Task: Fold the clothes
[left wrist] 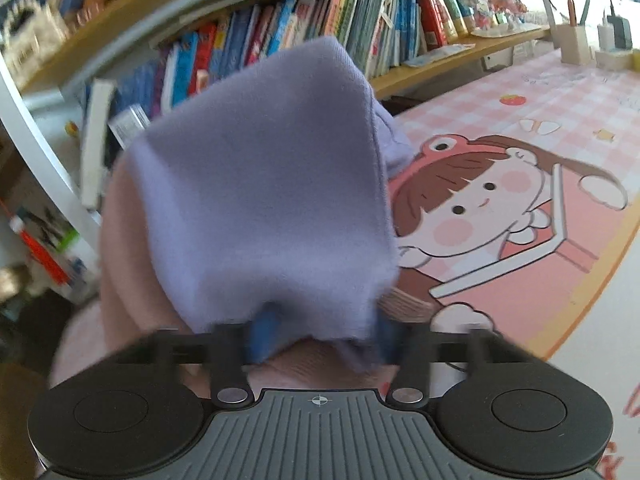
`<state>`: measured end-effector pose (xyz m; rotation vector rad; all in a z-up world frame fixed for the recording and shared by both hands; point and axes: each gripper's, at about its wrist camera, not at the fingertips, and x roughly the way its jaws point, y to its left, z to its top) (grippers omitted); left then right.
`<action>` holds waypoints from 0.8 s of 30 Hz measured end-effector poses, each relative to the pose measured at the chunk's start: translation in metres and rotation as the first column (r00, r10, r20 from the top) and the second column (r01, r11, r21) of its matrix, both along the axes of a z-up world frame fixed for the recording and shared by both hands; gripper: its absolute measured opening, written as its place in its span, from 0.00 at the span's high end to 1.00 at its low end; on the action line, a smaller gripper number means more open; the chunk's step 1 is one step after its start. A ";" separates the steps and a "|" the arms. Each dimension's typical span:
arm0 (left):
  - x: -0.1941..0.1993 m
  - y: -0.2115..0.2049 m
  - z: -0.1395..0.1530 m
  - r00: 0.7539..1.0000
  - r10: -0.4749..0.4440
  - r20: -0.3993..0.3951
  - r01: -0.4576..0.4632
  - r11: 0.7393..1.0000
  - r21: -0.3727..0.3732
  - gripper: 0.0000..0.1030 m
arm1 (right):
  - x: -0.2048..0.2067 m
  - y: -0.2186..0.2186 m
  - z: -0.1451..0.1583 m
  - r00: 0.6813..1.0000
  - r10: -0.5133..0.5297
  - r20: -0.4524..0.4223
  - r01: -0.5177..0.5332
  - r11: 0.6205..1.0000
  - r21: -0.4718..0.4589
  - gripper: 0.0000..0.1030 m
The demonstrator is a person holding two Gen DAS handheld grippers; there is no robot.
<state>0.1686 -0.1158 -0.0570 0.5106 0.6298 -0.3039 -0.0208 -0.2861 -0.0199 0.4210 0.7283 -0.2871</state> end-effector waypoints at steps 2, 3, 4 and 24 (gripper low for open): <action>0.001 0.011 0.003 0.999 0.042 -0.026 -0.043 0.999 -0.031 0.90 | 0.005 -0.005 0.001 0.999 0.039 0.022 -0.039 0.999 0.030 0.08; 0.001 0.016 0.004 0.997 0.064 -0.038 -0.066 0.997 -0.045 0.92 | 0.007 -0.008 0.002 0.998 0.059 0.035 -0.061 0.997 0.046 0.10; -0.004 0.022 0.008 0.995 0.087 -0.043 -0.090 0.994 -0.065 0.93 | 0.009 -0.011 0.002 0.996 0.080 0.048 -0.083 0.995 0.061 0.12; -0.127 0.059 0.059 0.978 0.199 -0.065 -0.208 0.947 -0.244 0.94 | 0.126 -0.014 -0.018 0.918 0.363 0.159 -0.395 0.813 0.428 0.23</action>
